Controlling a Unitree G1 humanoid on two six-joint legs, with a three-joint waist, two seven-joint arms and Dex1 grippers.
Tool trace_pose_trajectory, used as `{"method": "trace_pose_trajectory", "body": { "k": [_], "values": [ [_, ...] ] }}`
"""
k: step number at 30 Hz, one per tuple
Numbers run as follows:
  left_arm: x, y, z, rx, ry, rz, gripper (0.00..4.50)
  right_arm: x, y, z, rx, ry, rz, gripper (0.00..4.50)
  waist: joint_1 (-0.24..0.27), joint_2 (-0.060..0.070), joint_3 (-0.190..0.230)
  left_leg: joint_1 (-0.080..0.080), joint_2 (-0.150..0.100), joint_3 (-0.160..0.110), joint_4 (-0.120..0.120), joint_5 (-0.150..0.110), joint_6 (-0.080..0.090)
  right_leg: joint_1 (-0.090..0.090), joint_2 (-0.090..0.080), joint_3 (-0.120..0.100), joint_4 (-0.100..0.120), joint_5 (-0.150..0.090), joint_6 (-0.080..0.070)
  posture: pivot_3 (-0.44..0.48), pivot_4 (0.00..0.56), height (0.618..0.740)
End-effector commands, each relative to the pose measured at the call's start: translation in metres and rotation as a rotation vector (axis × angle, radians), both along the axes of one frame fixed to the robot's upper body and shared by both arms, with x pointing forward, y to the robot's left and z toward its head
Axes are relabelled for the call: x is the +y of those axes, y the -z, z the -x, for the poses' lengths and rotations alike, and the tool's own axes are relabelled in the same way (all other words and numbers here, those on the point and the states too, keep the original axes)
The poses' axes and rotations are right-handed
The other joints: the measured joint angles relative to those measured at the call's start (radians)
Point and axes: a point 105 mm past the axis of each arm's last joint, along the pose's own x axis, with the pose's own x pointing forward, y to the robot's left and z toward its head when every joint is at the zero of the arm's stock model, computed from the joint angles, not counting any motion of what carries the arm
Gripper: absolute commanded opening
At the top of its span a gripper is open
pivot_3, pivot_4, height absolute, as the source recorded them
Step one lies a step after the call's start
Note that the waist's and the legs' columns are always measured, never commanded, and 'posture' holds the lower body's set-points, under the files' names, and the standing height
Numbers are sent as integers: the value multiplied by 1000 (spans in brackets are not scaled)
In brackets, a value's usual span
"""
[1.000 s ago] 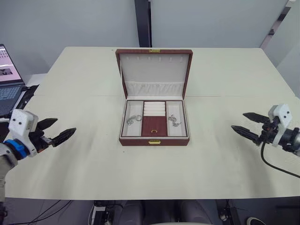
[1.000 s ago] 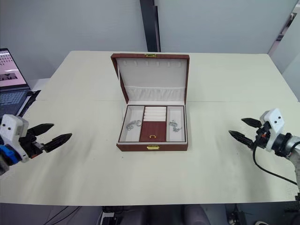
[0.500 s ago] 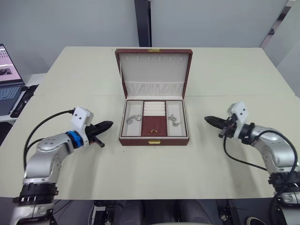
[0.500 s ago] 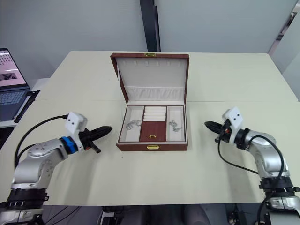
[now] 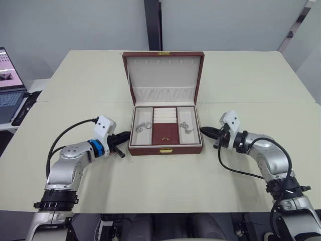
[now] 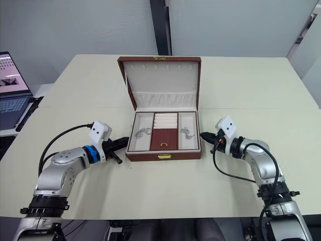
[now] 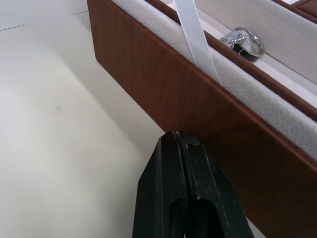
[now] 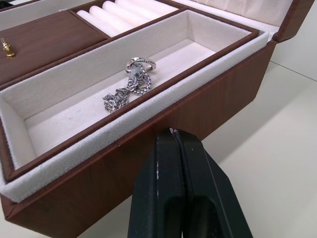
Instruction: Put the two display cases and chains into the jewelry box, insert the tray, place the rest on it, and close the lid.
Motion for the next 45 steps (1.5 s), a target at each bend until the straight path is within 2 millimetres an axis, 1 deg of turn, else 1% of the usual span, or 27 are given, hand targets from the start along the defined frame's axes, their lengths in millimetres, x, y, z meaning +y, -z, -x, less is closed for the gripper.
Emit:
{"method": "trace_pose_trajectory", "body": {
  "k": [1,6,11,16,20,23,26,34,38,40,43,45],
  "values": [
    [-26,-10,4,-31,118,27,0,20,-11,8,-31,-97,-30,18,0,0,0,0,0,0,0,0,0,0,0,0,0,0,0,0,150,740],
    [-33,-7,20,-8,177,34,0,25,-8,29,12,-166,-48,18,0,0,0,-1,0,0,0,0,0,0,0,0,-1,0,0,0,150,740],
    [-34,-7,36,7,190,30,0,29,-5,46,38,-196,-50,18,0,0,0,-2,0,-1,-3,0,0,-1,0,1,-4,0,0,0,150,740],
    [-37,-3,58,47,210,31,0,30,-2,63,72,-213,-55,18,-1,0,0,-1,1,-1,-4,0,0,0,0,2,-3,0,0,0,150,740],
    [-33,-3,72,69,199,23,0,26,-1,77,100,-215,-54,18,0,0,0,-1,0,-1,-3,0,0,0,0,2,-3,0,0,0,150,740],
    [-27,-3,76,77,176,19,0,23,0,84,114,-211,-49,18,0,0,0,-1,0,-2,-3,0,0,0,0,2,-3,0,0,0,150,740],
    [-23,-1,77,84,164,13,0,20,0,86,123,-197,-48,18,0,0,0,-1,0,-1,-3,0,0,0,0,2,-3,0,0,0,150,740],
    [-23,-1,76,81,169,16,0,15,1,84,122,-177,-40,18,0,0,0,0,0,-2,-3,0,0,1,0,1,-2,0,0,0,150,740],
    [-21,-7,74,27,161,38,0,10,3,79,110,-144,-32,18,0,0,0,0,0,-2,-3,0,0,1,0,2,-2,0,0,0,150,740],
    [-15,-8,74,0,145,23,0,6,1,75,97,-123,-30,18,0,0,0,0,0,-2,-3,0,0,1,0,2,-2,0,0,0,150,740],
    [-4,-17,77,-71,133,16,0,-6,-5,69,79,-80,-41,18,0,0,0,0,0,-1,-3,0,0,0,0,2,-2,0,0,0,150,740],
    [6,-27,77,-149,95,24,0,-15,-8,66,71,-59,-43,18,1,0,0,0,0,-2,-3,0,0,1,0,1,-2,0,0,0,150,740]
  ]
}}
